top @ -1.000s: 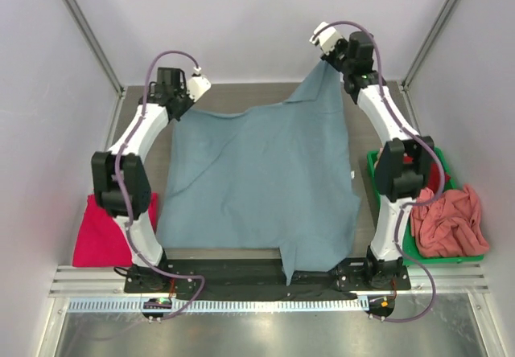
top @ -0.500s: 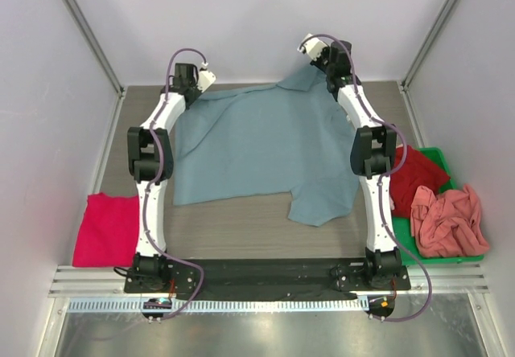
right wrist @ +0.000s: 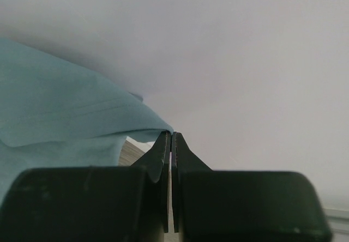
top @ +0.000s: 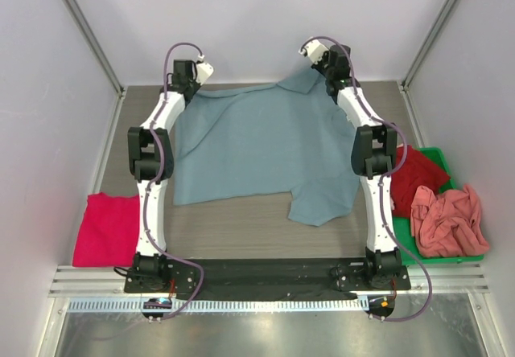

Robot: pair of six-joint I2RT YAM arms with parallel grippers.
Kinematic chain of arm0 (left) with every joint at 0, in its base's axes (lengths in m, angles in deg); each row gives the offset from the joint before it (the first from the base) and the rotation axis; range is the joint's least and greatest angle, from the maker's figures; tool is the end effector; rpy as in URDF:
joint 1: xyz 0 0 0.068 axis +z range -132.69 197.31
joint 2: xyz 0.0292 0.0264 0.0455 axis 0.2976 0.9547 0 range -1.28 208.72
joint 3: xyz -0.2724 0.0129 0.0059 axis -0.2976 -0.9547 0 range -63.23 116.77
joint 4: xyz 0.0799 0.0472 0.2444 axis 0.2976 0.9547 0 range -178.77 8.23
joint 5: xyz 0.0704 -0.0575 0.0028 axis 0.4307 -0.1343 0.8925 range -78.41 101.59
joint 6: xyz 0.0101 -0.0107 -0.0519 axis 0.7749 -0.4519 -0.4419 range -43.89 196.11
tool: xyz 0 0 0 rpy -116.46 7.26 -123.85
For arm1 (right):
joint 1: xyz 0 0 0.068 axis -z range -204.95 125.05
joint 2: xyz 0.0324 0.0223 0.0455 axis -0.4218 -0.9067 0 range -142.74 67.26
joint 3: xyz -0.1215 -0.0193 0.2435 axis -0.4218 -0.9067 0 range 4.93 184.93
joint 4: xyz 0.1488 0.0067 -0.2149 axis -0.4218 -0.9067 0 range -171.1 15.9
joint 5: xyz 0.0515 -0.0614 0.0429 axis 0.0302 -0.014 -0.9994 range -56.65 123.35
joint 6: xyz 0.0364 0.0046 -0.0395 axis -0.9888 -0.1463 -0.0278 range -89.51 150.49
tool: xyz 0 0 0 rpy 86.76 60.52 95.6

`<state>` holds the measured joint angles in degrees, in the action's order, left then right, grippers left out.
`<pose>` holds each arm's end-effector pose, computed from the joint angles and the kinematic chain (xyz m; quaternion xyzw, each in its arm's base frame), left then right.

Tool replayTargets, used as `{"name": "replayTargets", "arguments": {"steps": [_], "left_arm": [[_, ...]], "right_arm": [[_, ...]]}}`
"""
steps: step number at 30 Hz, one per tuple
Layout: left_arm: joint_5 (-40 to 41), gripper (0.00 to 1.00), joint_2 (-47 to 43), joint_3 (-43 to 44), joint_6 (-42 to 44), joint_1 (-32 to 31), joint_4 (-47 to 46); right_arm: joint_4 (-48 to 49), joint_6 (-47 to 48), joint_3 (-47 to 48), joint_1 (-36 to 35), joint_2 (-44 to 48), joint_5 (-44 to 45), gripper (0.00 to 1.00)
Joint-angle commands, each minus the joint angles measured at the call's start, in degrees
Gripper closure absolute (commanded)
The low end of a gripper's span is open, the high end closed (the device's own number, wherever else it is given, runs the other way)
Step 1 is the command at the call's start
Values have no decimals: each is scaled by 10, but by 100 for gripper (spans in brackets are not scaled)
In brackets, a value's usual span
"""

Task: Fold and stack the t-shirts
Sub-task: Flatten the tshirt out, then fold the tshirt

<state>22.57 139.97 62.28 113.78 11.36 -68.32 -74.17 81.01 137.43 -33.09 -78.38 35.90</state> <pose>0.5635 -0.0520 0.2057 0.2896 0.8402 0.2053 0.4100 0.5910 0.0829 0.2402 -0.3718 0.6899 -0.2407 0.5726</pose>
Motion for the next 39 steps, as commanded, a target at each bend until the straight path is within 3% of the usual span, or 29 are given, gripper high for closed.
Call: {"name": "replayTargets", "arguments": {"steps": [1, 9, 21, 32, 39], "left_arm": [[7, 100, -37, 31, -8, 7, -42], [-3, 100, -65, 13, -12, 6, -41], [-21, 100, -180, -164, 26, 2, -54], [-29, 100, -212, -208, 48, -4, -30], [-29, 100, -257, -285, 78, -4, -29]], "right_arm": [[12, -26, -7, 14, 94, 15, 99], [4, -52, -64, 33, 163, 18, 99], [-33, -62, -232, 37, 281, -11, 99], [-91, -88, -326, 33, 359, -40, 99], [-135, -113, -357, 32, 412, -55, 99]]}}
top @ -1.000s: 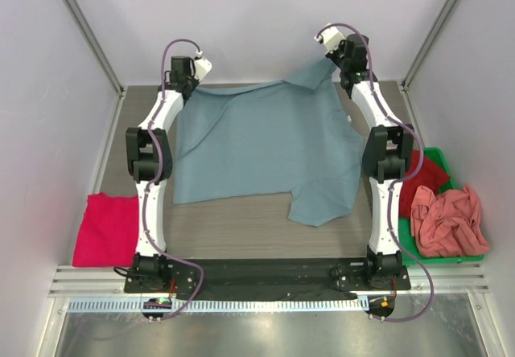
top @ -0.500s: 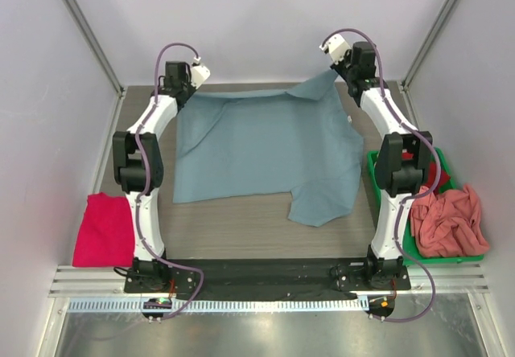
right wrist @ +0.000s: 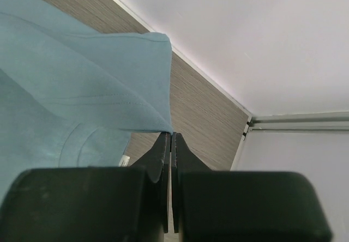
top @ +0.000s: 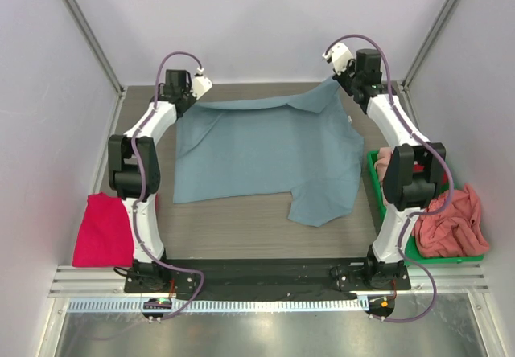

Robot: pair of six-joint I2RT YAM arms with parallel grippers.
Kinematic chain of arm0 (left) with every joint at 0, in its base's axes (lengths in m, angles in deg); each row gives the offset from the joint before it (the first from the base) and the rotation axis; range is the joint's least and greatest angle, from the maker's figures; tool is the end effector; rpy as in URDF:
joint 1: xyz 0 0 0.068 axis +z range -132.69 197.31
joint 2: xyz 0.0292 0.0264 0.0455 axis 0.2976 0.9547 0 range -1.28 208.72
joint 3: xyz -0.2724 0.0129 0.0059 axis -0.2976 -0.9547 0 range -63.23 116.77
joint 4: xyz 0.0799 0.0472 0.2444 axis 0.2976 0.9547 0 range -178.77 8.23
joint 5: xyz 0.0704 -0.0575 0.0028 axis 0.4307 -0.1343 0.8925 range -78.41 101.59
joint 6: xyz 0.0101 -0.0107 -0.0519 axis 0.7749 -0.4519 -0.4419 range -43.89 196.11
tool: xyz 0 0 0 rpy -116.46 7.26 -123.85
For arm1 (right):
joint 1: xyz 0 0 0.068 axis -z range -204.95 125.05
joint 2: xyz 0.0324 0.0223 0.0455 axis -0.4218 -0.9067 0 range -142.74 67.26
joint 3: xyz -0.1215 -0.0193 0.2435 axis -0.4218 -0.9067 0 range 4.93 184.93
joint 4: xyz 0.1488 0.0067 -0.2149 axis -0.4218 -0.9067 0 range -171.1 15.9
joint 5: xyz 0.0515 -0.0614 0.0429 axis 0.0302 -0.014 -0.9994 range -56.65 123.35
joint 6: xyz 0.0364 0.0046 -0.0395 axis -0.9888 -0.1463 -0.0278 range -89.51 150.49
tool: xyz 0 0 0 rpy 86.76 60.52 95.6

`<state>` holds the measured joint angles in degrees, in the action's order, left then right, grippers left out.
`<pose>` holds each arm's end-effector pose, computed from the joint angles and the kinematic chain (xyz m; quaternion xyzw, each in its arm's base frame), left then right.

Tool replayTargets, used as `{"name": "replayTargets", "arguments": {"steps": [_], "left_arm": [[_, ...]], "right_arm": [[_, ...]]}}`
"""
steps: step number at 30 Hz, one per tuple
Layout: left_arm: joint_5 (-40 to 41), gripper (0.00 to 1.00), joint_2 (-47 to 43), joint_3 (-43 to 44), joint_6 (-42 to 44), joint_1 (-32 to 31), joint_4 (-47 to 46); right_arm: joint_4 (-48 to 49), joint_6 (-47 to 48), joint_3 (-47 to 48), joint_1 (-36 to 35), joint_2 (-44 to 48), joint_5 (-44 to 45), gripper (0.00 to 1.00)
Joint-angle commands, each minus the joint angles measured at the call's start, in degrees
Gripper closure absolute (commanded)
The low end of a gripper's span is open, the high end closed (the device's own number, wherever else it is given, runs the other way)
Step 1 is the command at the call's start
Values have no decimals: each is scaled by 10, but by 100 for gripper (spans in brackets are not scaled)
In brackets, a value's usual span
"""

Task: Fold and stack the t-shirts
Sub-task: Fold the tshirt

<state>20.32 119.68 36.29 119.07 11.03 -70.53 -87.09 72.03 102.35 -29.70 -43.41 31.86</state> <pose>0.4874 -0.0483 0.2365 0.3466 0.8339 0.1989 0.3807 0.4620 0.0393 0.3143 -0.3401 0.7781 -0.1561 0.5045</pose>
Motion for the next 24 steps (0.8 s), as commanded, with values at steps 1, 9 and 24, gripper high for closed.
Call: {"name": "replayTargets", "arguments": {"steps": [1, 9, 24], "left_arm": [[-7, 100, -59, -35, 29, 0, -7], [2, 100, -85, -103, 63, 0, -7], [-6, 100, -64, -123, 48, 1, 30]], "right_arm": [[-17, -26, -9, -3, 67, -17, 99], [-99, -66, -21, -17, 100, -47, 99], [-108, -62, -80, -26, 118, -47, 99]]}}
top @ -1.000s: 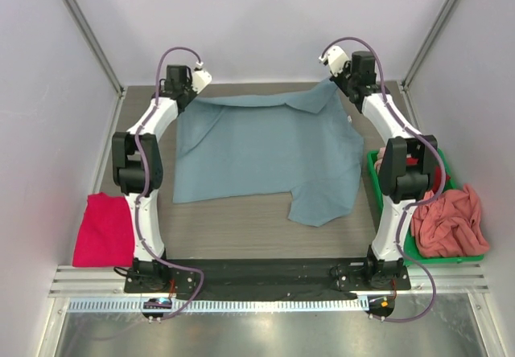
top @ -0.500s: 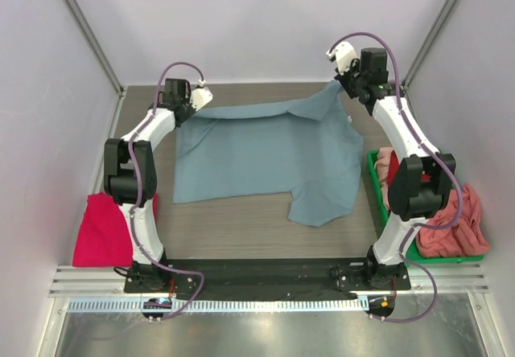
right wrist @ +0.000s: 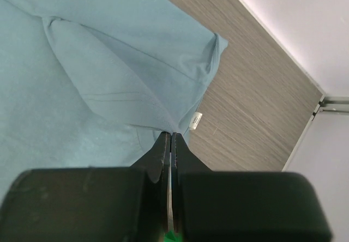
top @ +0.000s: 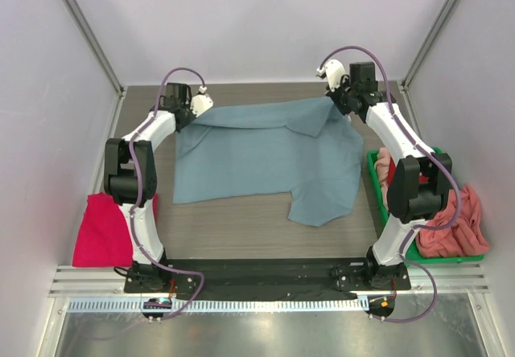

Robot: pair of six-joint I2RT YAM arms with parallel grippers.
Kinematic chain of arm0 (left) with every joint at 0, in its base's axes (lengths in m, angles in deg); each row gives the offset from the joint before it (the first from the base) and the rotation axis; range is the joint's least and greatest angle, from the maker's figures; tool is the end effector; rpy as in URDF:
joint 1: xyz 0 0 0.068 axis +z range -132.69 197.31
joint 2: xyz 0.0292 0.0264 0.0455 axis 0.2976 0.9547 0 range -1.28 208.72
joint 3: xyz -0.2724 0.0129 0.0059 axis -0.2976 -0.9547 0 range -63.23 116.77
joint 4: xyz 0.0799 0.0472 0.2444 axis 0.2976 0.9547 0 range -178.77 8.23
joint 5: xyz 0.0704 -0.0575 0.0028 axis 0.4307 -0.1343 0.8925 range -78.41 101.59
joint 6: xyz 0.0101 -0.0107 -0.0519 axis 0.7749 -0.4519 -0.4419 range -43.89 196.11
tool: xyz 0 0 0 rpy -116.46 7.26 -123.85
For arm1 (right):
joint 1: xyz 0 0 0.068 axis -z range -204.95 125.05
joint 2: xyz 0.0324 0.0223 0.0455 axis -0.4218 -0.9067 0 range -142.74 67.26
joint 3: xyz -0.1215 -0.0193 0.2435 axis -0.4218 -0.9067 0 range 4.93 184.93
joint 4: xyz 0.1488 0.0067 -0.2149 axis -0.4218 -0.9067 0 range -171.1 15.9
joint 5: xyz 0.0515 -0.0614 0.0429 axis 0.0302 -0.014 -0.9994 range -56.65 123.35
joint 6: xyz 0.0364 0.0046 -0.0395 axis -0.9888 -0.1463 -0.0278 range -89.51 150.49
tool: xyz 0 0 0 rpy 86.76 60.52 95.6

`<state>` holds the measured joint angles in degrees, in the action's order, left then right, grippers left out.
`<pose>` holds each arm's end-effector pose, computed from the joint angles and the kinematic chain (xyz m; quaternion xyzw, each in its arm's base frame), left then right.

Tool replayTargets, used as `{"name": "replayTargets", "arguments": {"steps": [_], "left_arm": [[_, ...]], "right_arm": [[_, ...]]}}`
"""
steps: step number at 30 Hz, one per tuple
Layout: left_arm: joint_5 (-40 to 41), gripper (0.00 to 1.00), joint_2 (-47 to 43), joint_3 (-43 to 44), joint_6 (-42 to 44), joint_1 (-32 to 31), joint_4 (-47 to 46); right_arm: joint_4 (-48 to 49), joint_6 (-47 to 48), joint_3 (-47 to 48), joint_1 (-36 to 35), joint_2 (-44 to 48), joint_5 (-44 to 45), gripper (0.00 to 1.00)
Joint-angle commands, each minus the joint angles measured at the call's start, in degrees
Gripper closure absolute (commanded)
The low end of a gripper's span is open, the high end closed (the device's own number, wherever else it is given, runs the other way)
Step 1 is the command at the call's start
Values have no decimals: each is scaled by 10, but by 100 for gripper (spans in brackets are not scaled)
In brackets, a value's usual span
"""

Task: Fold and stack the t-shirts
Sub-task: Fold the tshirt

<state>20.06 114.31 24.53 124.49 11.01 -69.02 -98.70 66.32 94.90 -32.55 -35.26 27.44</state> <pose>0.4502 -0.0445 0.2097 0.4033 0.8381 0.1939 0.3121 0.4124 0.0587 0.3105 -0.3522 0.8224 -0.0636 0.4422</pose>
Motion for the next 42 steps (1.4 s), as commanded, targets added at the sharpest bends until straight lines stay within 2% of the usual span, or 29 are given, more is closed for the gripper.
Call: {"name": "replayTargets", "arguments": {"steps": [1, 6, 7, 8, 10, 11, 14, 16, 18, 20, 23, 24, 30, 34, 42], "left_arm": [[-4, 99, -8, -4, -9, 1, 18], [-11, 91, -2, 3, -31, 3, 63], [-17, 85, -7, 5, -37, 6, 71], [-22, 82, -14, 7, -42, 14, 85], [-39, 72, -44, 11, -56, 22, 90], [-42, 70, -52, 20, -61, 26, 87], [-50, 64, -58, 62, -85, 34, 81], [-47, 62, -26, 92, -101, 34, 85], [-48, 62, 8, 157, -129, 34, 121], [-52, 66, 80, 259, -165, 33, 206], [-65, 76, 165, 380, -203, 34, 309], [-74, 79, 173, 394, -211, 35, 318], [-111, 87, 192, 380, -268, 35, 293], [-119, 88, 212, 391, -288, 35, 293], [-118, 88, 237, 411, -293, 35, 286]], "right_arm": [[8, -4, -9, 1, 36, -2, 99], [-18, 10, -16, 1, 43, -2, 99], [-26, 17, -16, 1, 48, 0, 96], [-37, 21, -13, 1, 52, -2, 85], [-67, 21, 0, 1, 71, -13, 76], [-68, 14, 4, 2, 77, -16, 73], [-60, -17, 31, 3, 71, -30, 69], [-45, -39, 56, 4, 47, -28, 69], [-44, -65, 94, 3, -9, -21, 69], [-48, -83, 126, 6, -73, -21, 69], [-67, -89, 201, 9, -137, -26, 68], [-80, -96, 242, 10, -177, -25, 69], [-100, -132, 362, 29, -286, -18, 73], [-98, -135, 392, 33, -333, -6, 73], [-66, -131, 426, 34, -366, 27, 73]]}}
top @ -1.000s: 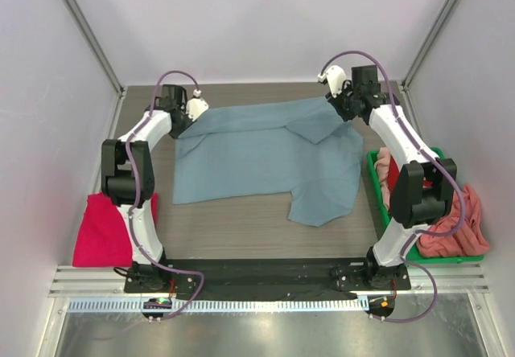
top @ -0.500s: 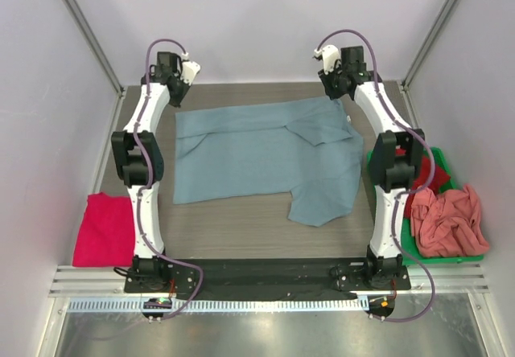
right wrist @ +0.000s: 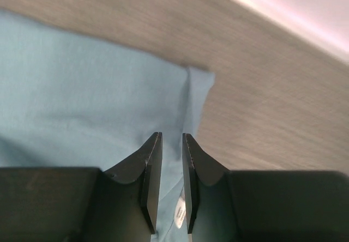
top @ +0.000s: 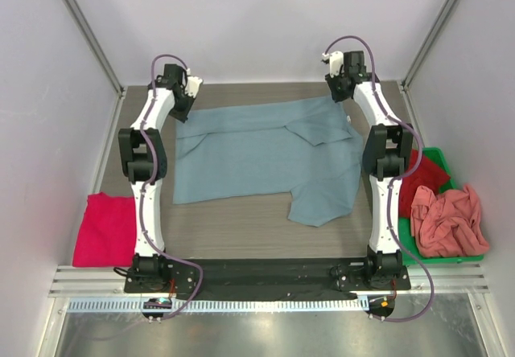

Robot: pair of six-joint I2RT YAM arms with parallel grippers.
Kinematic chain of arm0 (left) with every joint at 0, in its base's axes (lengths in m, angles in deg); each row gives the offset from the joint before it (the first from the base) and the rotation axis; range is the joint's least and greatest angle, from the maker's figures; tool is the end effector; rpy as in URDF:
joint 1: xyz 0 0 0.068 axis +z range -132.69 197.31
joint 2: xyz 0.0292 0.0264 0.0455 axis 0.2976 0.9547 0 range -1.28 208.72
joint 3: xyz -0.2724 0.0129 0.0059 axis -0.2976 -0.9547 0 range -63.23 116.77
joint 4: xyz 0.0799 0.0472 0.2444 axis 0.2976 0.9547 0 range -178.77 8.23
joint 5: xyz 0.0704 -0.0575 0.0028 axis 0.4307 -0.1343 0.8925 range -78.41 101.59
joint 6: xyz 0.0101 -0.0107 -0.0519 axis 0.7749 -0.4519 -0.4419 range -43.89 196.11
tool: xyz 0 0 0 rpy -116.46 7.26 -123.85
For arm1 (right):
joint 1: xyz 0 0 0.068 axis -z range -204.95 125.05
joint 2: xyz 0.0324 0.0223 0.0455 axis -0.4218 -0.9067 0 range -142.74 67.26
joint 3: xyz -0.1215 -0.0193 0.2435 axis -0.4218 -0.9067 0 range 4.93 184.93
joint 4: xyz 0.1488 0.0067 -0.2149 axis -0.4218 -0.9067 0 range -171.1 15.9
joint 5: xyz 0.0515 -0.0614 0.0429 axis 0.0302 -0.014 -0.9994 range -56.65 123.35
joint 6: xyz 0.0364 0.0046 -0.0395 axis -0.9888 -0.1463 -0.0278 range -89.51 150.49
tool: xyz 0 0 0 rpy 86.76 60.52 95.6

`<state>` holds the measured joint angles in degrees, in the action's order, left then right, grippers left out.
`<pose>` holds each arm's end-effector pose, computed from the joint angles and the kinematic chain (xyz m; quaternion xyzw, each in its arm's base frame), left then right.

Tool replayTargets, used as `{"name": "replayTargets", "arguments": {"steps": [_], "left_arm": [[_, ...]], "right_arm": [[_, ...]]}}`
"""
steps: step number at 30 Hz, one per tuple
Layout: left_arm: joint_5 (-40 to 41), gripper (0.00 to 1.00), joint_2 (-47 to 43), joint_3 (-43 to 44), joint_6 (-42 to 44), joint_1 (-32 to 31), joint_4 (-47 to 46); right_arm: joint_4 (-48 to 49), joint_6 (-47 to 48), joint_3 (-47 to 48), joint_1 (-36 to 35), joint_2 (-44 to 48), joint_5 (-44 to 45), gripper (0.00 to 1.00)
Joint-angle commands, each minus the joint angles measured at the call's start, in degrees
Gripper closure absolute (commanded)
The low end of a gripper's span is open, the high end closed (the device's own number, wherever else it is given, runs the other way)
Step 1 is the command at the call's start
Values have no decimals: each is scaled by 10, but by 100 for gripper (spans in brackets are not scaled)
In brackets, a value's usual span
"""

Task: Fold and stack the t-shirts
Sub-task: Fold the tshirt

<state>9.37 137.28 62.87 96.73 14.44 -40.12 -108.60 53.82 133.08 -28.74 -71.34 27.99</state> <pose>0.5223 -0.0276 0.1980 0.2019 0.9469 0.0200 0.2493 0.5458 0.0395 0.2253 -0.2338 0.8928 -0.0223 0.3844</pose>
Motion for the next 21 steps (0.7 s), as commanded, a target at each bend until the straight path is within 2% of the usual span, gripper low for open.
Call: {"name": "replayTargets", "arguments": {"steps": [1, 9, 21], "left_arm": [[-12, 89, 10, 33, -16, 1, -1], [-8, 88, 35, 40, -23, -2, -2], [7, 88, 44, 41, -20, -7, -8]], "right_arm": [[34, -3, 53, -5, -13, 24, 73], [48, 4, 141, -7, -86, 72, 72], [74, 10, 162, -10, -122, 96, 72]]}}
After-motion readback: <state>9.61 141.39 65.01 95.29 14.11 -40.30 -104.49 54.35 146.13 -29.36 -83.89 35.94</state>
